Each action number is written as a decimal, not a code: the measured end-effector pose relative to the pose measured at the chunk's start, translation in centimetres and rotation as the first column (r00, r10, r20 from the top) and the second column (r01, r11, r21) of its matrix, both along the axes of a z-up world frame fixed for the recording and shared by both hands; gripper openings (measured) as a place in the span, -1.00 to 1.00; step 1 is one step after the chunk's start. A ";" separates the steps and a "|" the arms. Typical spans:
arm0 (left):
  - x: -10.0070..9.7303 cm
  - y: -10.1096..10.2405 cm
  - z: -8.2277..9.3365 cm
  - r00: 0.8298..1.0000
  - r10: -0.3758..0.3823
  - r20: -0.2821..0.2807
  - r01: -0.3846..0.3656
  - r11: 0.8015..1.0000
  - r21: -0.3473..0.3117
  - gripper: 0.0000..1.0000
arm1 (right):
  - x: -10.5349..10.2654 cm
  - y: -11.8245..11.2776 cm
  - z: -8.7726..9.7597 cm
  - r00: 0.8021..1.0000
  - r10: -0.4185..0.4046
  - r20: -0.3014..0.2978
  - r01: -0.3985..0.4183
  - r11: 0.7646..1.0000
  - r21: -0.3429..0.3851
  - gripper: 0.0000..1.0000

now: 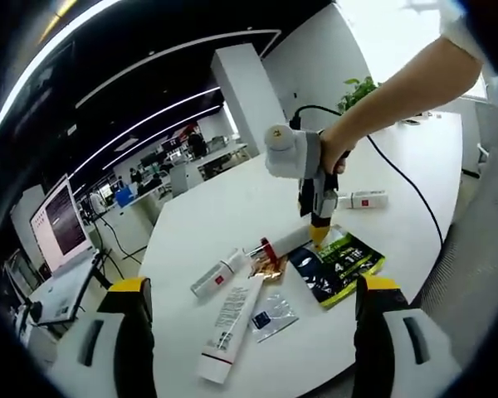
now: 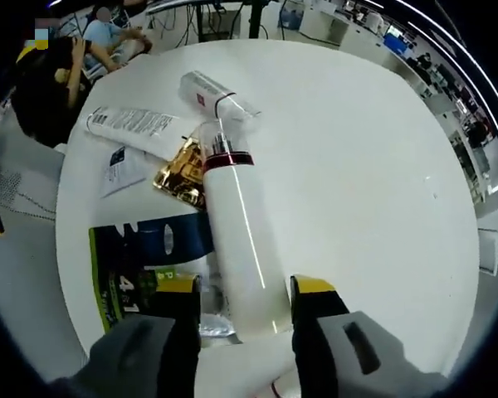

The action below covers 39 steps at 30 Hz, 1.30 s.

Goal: Arrange the skincare products in the storage area until every visible bottle or jar stands upright without overlapping.

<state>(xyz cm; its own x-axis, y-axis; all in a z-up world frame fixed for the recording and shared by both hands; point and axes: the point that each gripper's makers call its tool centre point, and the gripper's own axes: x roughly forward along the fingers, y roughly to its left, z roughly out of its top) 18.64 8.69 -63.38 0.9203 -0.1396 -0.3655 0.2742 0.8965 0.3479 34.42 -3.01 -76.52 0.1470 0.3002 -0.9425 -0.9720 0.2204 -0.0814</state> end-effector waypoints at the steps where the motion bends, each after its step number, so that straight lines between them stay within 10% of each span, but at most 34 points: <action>1: 0.0 0.0 0.0 1.000 0.001 -0.001 -0.001 1.000 0.001 0.93 | 0.0 0.0 0.0 1.000 0.006 -0.005 -0.006 1.000 -0.006 -0.18; 39: 0.0 -0.4 -0.1 1.000 -0.020 -0.009 0.020 1.000 -0.002 0.88 | -0.5 0.2 -0.7 0.991 0.064 -0.114 -0.077 0.990 -0.114 -0.44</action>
